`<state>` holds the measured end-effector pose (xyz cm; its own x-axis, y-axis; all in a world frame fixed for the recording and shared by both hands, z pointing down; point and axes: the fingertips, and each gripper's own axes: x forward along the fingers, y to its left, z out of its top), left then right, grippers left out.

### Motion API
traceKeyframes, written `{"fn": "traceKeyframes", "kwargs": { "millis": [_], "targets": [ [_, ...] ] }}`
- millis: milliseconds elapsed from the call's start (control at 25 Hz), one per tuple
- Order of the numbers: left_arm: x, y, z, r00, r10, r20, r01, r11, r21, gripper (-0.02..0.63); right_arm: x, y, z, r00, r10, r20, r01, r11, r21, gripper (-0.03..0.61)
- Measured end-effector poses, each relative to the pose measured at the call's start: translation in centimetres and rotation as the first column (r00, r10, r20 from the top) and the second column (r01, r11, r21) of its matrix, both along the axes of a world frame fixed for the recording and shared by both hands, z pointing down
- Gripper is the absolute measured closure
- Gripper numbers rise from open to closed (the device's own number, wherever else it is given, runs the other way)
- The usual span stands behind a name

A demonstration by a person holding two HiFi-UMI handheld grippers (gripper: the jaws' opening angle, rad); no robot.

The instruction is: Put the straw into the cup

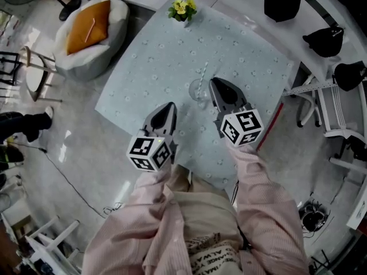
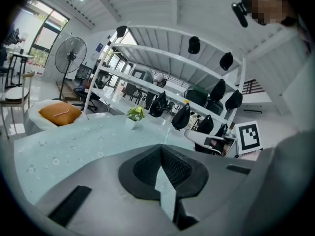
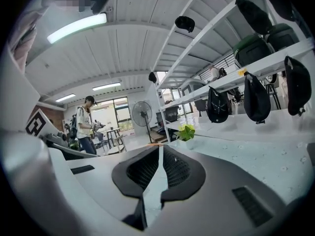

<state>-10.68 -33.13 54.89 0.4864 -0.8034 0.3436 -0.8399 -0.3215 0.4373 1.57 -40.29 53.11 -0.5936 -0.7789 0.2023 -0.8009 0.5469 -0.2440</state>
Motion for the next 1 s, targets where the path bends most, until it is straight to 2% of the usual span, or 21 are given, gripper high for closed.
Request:
{"fn": "traceKeyframes", "kwargs": {
  "millis": [320, 1000],
  "targets": [
    [0.1, 1.5, -5.1, 0.998, 0.058, 0.030, -0.061, 0.993, 0.101, 0.617, 1.7, 3.5, -3.7, 1.000, -0.008, 0.018, 0.008, 1.000, 0.026, 0.562],
    [-1.4, 3.4, -11.6, 0.998, 0.045, 0.046, -0.055, 0.969, 0.242, 0.617, 4.5, 7.9, -10.2, 0.997, 0.018, 0.078, -0.026, 0.995, 0.098, 0.578]
  ]
}}
